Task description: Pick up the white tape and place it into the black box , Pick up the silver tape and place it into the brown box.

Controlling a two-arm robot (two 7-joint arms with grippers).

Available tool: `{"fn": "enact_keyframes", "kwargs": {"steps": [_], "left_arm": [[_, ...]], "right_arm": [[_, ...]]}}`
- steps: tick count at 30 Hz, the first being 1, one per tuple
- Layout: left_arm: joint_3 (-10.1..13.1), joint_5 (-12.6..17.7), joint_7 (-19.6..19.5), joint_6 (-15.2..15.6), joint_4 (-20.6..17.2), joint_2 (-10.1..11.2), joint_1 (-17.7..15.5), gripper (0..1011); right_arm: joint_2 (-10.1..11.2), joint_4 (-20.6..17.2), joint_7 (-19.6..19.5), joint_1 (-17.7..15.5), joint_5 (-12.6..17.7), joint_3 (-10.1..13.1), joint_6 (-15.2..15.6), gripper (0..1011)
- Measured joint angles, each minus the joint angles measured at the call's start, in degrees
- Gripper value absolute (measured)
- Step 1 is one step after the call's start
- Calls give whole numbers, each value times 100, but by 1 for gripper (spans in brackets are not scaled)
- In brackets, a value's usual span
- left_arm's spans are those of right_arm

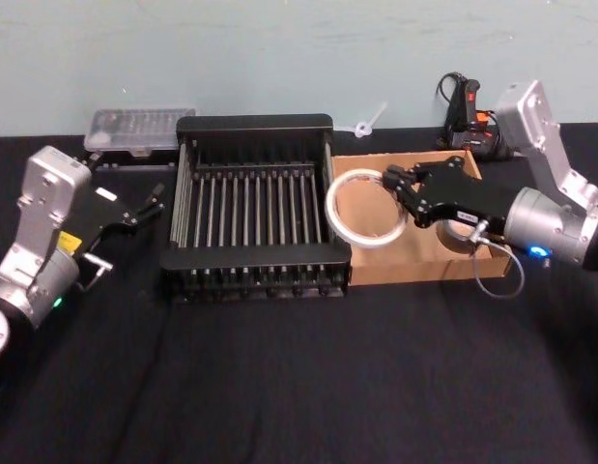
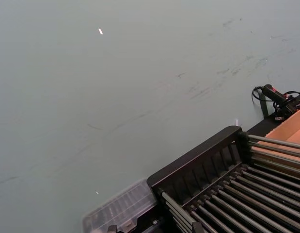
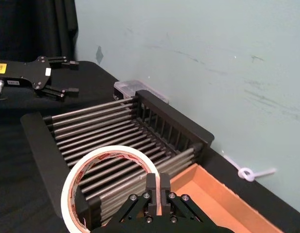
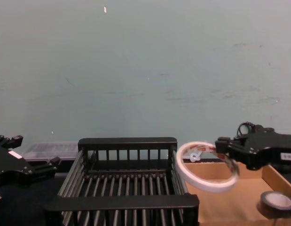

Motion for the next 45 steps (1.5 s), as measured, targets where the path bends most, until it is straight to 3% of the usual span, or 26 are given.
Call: {"fn": "enact_keyframes", "kwargs": {"steps": [24, 45], "left_arm": [[0, 0, 0, 0, 0, 0, 0, 1001], [0, 0, 0, 0, 0, 0, 0, 1001]], "right_arm": [[-873, 1422, 485, 1061, -261, -495, -434, 52], [-1549, 2691, 677, 1745, -539, -724, -753, 53]]}}
